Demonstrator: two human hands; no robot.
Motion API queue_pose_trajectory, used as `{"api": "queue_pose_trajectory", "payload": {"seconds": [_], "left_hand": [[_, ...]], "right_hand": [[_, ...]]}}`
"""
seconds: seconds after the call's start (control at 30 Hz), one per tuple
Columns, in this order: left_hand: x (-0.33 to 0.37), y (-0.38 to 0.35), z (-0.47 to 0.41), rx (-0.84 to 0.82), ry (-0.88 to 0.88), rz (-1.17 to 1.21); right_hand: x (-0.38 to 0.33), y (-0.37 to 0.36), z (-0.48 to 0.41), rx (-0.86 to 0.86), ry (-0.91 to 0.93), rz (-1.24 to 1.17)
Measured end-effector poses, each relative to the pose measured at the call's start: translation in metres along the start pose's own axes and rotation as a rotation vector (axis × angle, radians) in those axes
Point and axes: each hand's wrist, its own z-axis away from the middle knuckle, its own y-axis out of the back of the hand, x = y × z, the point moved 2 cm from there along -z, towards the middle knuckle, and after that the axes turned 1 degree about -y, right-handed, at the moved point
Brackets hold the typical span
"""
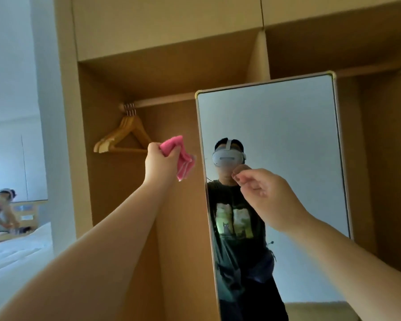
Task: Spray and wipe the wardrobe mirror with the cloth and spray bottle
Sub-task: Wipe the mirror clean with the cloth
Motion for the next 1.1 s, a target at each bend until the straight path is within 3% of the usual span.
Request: {"api": "queue_pose_trajectory", "payload": {"seconds": [0.23, 0.4, 0.53, 0.63, 0.73, 0.83, 0.93, 1.03, 1.1], "left_hand": [[0.045, -0.045, -0.056, 0.214, -0.053, 0.057], [0.056, -0.074, -0.083, 0.235, -0.023, 0.152], [0.041, -0.088, -0.089, 0.271, -0.009, 0.097], [0.037, -0.085, -0.100, 0.184, 0.187, 0.131], [0.035, -0.089, -0.106, 0.233, 0.254, 0.189], [0.035, -0.096, -0.103, 0.202, 0.262, 0.218], [0.034, -0.096, -0.100, 0.039, 0.272, 0.103], [0.032, -0.099, -0.093, 0.040, 0.196, -0.003], [0.031, -0.101, -0.089, 0.045, 0.159, -0.087]], "right_hand": [[-0.002, 0.041, -0.025, -0.015, 0.189, 0.078], [0.011, 0.064, -0.040, -0.020, 0.219, 0.049], [0.031, 0.080, -0.048, -0.015, 0.242, 0.057], [0.041, 0.099, -0.062, 0.068, 0.275, 0.064], [0.053, 0.124, -0.077, 0.149, 0.219, 0.027], [0.056, 0.150, -0.083, 0.433, 0.254, 0.122], [0.076, 0.176, -0.092, 0.592, 0.096, 0.220], [0.106, 0.188, -0.097, 0.462, -0.206, 0.251], [0.117, 0.184, -0.095, 0.403, -0.292, 0.162]]}}
